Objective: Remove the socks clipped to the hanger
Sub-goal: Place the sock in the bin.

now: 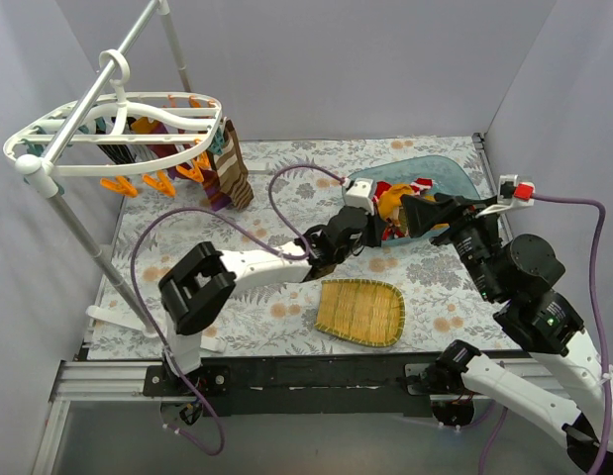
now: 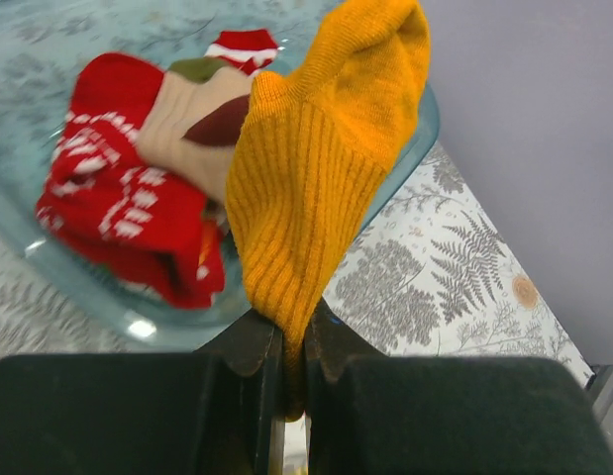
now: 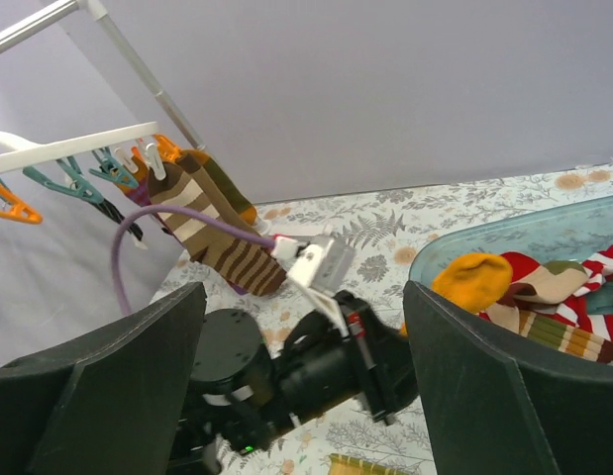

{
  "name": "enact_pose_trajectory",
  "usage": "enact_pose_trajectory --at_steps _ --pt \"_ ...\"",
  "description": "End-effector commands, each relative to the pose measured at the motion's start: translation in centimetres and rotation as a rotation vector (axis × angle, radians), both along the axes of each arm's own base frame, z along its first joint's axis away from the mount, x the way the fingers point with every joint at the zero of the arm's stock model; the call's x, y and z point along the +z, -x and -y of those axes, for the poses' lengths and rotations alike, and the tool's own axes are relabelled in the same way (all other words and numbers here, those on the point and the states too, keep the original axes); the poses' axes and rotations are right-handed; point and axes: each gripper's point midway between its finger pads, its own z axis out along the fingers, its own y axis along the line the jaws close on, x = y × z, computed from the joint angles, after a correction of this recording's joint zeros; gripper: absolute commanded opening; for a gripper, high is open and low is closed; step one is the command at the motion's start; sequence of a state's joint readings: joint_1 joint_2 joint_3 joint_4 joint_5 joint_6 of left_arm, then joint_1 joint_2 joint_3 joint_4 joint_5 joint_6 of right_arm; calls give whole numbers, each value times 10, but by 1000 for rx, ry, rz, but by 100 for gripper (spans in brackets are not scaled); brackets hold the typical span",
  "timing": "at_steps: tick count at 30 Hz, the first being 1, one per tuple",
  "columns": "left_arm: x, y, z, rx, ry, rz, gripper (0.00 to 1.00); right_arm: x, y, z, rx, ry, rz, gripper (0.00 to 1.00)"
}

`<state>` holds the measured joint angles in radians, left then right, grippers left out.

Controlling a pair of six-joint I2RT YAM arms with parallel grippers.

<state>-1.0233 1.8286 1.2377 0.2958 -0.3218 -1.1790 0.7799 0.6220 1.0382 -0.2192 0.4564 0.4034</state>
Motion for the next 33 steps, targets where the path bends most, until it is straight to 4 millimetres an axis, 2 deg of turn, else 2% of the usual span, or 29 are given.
enact_pose_trajectory --at_steps 1,2,3,4,5,6,7,8,9,10,11,12,13,14,15,16,17,20,21,24,25,26,28,30,31,32,33 --pt "29 -14 53 -115 56 110 0 5 5 16 -47 27 -17 88" --pt "11 -16 63 -138 35 102 0 6 7 19 -50 22 -13 88" --pt "12 -18 72 -163 41 121 0 7 9 20 -49 20 -9 88" --pt "25 -23 82 -169 63 143 0 9 10 22 -49 17 -6 88" --pt "21 -26 90 -180 61 146 0 10 12 24 -50 16 -3 88" --pt "3 -29 99 -196 42 138 0 11 12 26 -60 19 -6 88" --pt "12 -34 107 -200 57 165 1 10 13 29 -64 21 -11 88" --pt "10 -36 112 -203 61 170 2 11 14 31 -69 21 -10 88" --pt "-8 -40 118 -208 44 164 4 11 15 32 -70 23 -12 88" --pt "6 -45 125 -211 70 189 4 10 16 34 -72 25 -14 88" --pt "5 -49 129 -212 75 191 5 9 17 35 -73 24 -15 88" --pt "-12 -52 134 -218 56 176 5 9 18 35 -70 26 -14 88" --pt "-13 -55 139 -215 59 177 6 6 18 35 -70 32 -22 88" --pt "4 -63 145 -203 87 200 6 5 18 36 -75 35 -26 88" --pt "-1 -67 146 -198 74 189 8 4 18 36 -73 41 -29 88" --pt "-17 -72 149 -193 57 173 9 3 18 36 -76 45 -34 88" --pt "-4 -79 152 -185 80 188 10 2 18 36 -78 47 -36 88" --pt "-8 -86 152 -176 76 188 21 -1 18 37 -82 53 -42 88" --pt "-5 -89 151 -174 81 191 34 -2 17 37 -83 57 -44 88" --pt "3 -93 149 -185 95 193 50 -6 16 38 -89 69 -50 88" --pt "5 -93 149 -197 100 195 61 -9 16 38 -92 72 -55 88" --pt "11 -91 149 -207 109 200 66 -10 15 37 -89 75 -56 88" --pt "14 -89 149 -216 109 202 73 -13 14 37 -92 80 -61 89" --pt "31 -86 146 -222 131 218 75 -14 14 37 -95 89 -62 89" --pt "24 -83 143 -228 121 207 75 -15 13 36 -95 94 -66 89" --pt "32 -81 141 -228 137 220 75 -15 14 37 -95 93 -66 89" --pt "49 -76 137 -236 157 233 75 -16 13 37 -97 99 -69 89"
